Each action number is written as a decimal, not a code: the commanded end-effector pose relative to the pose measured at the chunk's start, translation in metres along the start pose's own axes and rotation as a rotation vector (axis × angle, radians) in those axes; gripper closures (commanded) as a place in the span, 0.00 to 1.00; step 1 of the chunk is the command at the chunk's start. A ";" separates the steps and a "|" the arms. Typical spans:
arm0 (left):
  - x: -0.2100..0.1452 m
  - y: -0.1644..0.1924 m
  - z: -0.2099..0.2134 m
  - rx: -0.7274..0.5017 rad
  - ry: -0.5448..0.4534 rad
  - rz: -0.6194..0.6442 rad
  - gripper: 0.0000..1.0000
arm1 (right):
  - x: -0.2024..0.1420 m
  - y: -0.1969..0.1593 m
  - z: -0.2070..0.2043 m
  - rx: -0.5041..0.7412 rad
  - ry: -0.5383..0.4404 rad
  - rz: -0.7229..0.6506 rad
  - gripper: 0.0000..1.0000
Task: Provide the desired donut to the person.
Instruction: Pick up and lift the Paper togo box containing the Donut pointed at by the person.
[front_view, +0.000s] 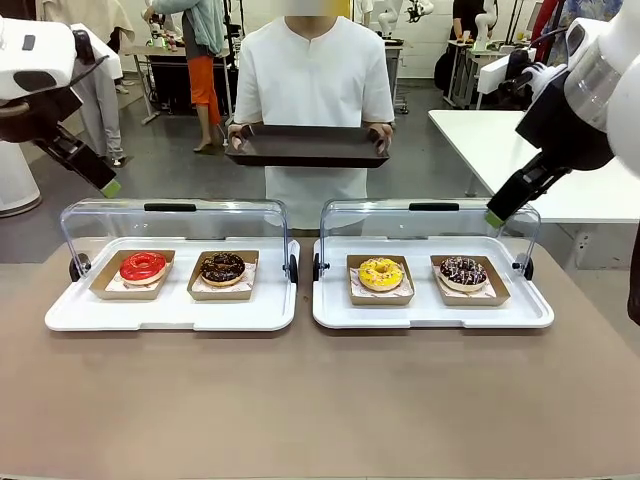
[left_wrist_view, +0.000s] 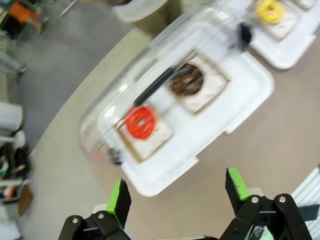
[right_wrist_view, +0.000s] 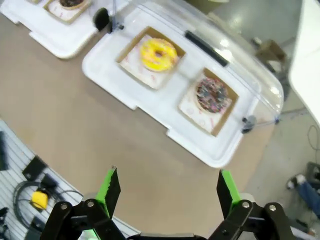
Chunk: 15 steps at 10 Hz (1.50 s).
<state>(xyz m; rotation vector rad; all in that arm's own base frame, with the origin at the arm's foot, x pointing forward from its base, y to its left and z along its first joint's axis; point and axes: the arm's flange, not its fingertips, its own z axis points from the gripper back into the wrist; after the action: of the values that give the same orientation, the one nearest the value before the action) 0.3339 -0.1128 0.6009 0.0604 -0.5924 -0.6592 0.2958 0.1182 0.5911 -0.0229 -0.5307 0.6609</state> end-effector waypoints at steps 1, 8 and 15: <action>-0.003 0.042 0.017 -0.351 -0.067 0.038 0.00 | -0.013 -0.056 0.019 0.370 -0.126 -0.071 0.00; -0.059 0.175 0.026 -0.716 -0.336 -0.026 0.00 | -0.099 -0.208 0.022 0.694 -0.494 0.051 0.00; -0.107 0.234 0.026 -0.715 -0.449 -0.192 0.00 | -0.146 -0.258 0.015 0.672 -0.560 0.080 0.00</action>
<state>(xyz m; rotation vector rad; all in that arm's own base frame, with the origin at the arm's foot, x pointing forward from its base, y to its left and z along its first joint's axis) 0.3846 0.1335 0.6218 -0.7125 -0.7118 -1.0299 0.3397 -0.1782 0.5796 0.7986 -0.8165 0.8907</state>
